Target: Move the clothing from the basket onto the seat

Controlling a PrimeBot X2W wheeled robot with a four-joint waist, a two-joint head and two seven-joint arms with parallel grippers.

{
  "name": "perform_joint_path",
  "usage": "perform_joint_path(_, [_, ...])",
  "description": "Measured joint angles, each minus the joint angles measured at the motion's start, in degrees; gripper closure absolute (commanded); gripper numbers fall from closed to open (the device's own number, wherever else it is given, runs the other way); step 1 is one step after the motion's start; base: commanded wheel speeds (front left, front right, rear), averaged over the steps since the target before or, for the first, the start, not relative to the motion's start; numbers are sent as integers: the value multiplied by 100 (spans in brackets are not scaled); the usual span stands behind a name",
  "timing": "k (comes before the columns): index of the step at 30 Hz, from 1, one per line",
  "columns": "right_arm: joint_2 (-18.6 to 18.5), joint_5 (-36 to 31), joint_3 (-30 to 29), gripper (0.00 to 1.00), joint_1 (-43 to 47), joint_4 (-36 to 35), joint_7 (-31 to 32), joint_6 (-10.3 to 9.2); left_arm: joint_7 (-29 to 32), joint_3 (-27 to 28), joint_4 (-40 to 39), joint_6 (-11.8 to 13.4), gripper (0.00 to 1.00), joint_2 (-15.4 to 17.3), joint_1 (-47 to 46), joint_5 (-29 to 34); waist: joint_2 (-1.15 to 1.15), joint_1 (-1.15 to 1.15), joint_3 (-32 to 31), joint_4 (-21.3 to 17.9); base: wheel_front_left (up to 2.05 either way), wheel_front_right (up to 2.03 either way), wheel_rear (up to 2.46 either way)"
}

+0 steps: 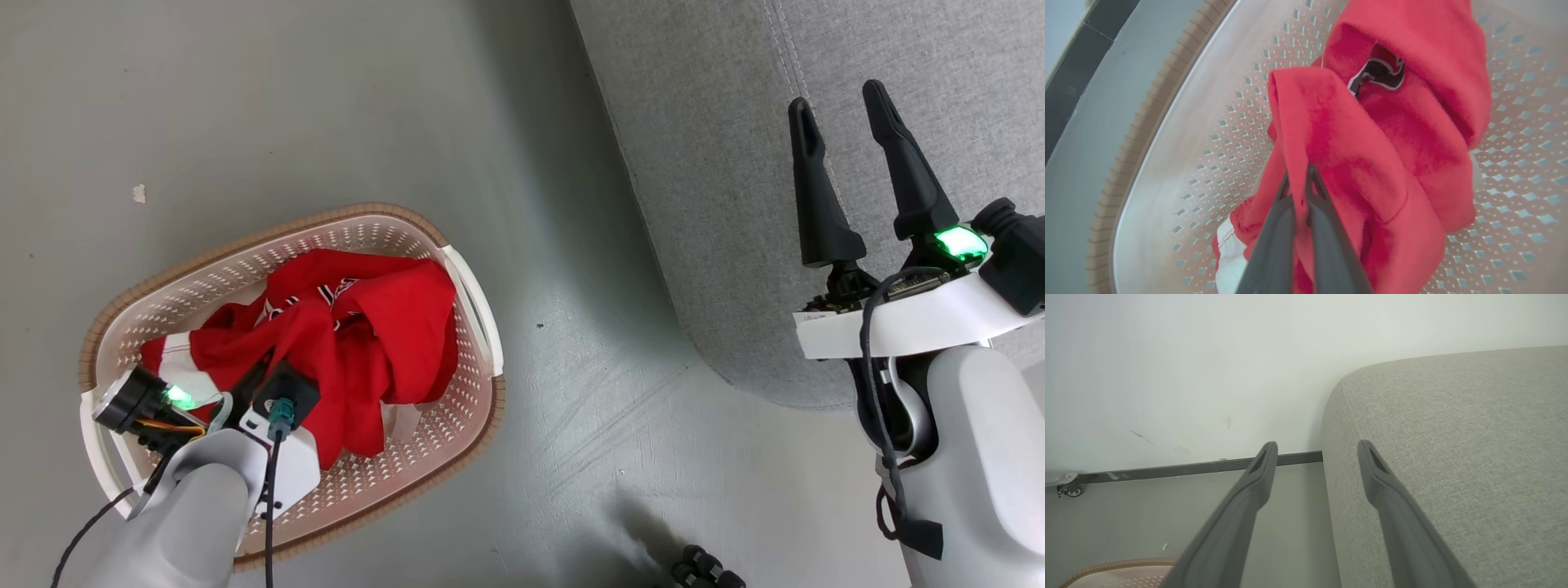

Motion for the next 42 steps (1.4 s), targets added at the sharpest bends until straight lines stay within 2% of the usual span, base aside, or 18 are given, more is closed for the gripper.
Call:
perform_joint_path(4, [-2, 38, 15, 0, -13, 83, -1, 0, -167, -43, -136, -26, 100, -11, -2, -2, 0, 0, -70, 51, 0, 0, 0])
perform_joint_path(16, [-10, -118, 666, 0, -42, 648, -2, 0, -360, 23, -1021, 26, 100, -22, 2, -194, 0, 0, -379, 288, 0, 0, 0])
perform_joint_path(25, [-23, -377, 904, 0, -252, 868, -2, 1, -366, 134, -2442, 260, 100, -19, 49, -343, 0, 0, -673, 518, 0, 0, 0])
perform_joint_path(30, [-166, -411, 1026, 0, -370, 940, -2, 1, -366, 119, -3288, 367, 100, -12, 254, -485, 0, 0, -887, 670, 0, 0, 0])
perform_joint_path(38, [-256, -422, 1098, 0, -387, 1095, -2, 1, -367, 90, -4234, 414, 100, 67, 623, -617, 0, 0, -1294, 907, 0, 0, 0])
perform_joint_path(42, [-361, -420, 1213, 0, -385, 1196, -2, 1, -385, 13, -4571, 410, 100, 208, 760, -622, 0, 0, -1523, 1016, 0, 0, 0])
